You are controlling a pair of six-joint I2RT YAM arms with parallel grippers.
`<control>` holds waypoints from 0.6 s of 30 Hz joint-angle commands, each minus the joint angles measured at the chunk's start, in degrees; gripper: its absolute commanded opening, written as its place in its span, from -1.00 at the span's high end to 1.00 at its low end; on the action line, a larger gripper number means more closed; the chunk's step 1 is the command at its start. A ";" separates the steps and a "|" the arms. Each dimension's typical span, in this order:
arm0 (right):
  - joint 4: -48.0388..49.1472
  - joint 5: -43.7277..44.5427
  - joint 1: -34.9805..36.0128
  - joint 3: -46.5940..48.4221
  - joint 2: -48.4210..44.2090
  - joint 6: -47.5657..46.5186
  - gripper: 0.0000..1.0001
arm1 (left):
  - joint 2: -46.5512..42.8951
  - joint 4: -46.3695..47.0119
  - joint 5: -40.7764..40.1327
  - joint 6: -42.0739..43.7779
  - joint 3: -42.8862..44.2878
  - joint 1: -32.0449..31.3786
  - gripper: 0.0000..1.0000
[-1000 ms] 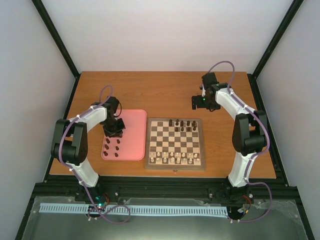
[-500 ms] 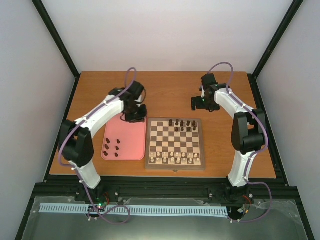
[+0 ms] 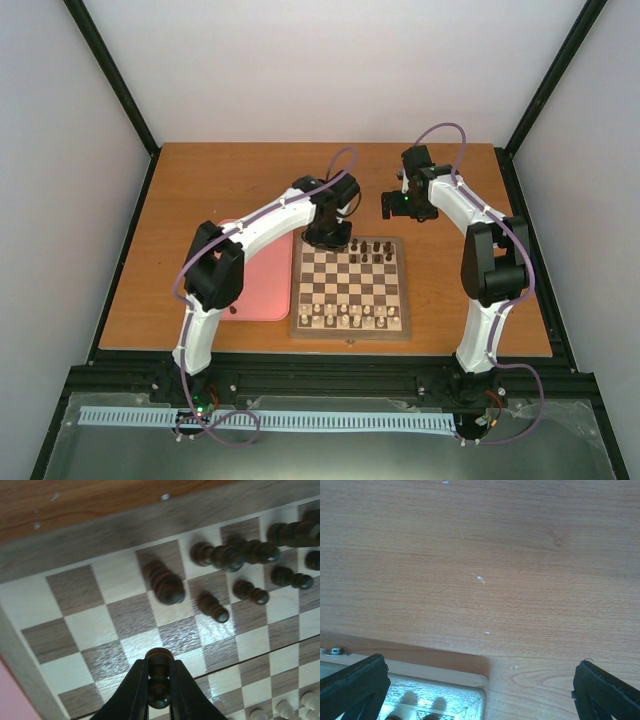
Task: Set up the chess pieces on the board
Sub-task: Place the chess piece on the chessboard.
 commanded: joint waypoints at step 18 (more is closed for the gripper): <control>0.35 -0.71 -1.22 0.99 1.20 -0.27 -1.00 | 6.34 -3.47 1.45 3.76 7.31 -1.92 0.94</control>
